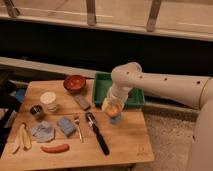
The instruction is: Place apple in plastic cup
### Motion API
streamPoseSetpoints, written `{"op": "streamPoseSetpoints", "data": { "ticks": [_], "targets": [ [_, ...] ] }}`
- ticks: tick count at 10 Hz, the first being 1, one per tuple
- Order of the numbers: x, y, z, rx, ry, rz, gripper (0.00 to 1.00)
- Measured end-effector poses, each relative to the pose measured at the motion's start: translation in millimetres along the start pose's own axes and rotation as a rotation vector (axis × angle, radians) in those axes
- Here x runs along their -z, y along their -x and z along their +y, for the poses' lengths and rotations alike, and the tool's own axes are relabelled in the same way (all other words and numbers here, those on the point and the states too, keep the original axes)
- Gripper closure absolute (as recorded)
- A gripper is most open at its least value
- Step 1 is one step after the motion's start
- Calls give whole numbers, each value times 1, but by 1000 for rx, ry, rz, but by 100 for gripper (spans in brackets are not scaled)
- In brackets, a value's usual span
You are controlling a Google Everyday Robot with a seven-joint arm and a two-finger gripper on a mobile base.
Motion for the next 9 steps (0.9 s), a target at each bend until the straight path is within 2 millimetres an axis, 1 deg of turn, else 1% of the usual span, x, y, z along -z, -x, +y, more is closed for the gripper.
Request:
{"op": "streamPoseSetpoints", "data": {
  "ticks": [2, 3, 4, 5, 6, 7, 9],
  "targets": [
    [-13, 9, -7, -25, -7, 9, 76],
    [-15, 12, -9, -34, -7, 11, 68],
    [-20, 13, -13, -48, -13, 19, 57],
    [-23, 13, -17, -59, -18, 23, 45],
    [-22, 13, -18, -65, -22, 22, 36],
    [-20, 12, -20, -71, -24, 19, 30],
    [-19, 11, -21, -78, -20, 18, 29]
  ]
}}
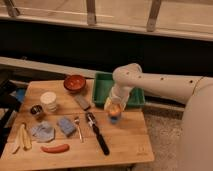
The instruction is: Place apple in plastic cup
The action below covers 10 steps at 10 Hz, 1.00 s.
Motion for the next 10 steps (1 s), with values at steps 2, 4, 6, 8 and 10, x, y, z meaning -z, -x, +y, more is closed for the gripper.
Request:
{"op": "streamPoseSetpoints", "data": {
  "ticks": [2, 4, 6, 8, 10],
  "targets": [
    [-5, -4, 0, -5, 5, 14, 29],
    [-9, -6, -1, -7, 7, 21, 29],
    [-4, -5, -3, -11, -2, 15, 29],
    [19, 5, -2, -7, -21, -32, 29],
    [51, 11, -4, -10, -27, -91, 29]
  ]
}}
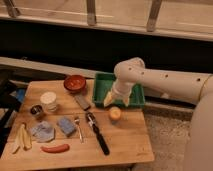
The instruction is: Place apple in plastic cup
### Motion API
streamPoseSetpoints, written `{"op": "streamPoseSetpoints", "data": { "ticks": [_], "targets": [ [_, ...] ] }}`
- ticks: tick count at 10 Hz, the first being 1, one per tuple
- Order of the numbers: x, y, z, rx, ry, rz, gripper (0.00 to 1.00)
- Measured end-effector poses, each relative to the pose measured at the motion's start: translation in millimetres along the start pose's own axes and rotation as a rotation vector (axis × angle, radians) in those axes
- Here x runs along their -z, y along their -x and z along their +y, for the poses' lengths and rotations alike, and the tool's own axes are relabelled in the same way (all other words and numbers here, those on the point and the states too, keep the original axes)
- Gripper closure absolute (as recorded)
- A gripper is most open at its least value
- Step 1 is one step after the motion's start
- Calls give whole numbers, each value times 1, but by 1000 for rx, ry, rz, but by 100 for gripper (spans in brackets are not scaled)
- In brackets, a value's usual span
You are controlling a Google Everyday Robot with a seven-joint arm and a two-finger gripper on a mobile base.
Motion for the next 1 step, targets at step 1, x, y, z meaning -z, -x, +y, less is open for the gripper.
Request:
{"op": "streamPoseSetpoints", "data": {
  "ticks": [1],
  "targets": [
    [7, 2, -2, -4, 2, -16, 29]
  ]
}}
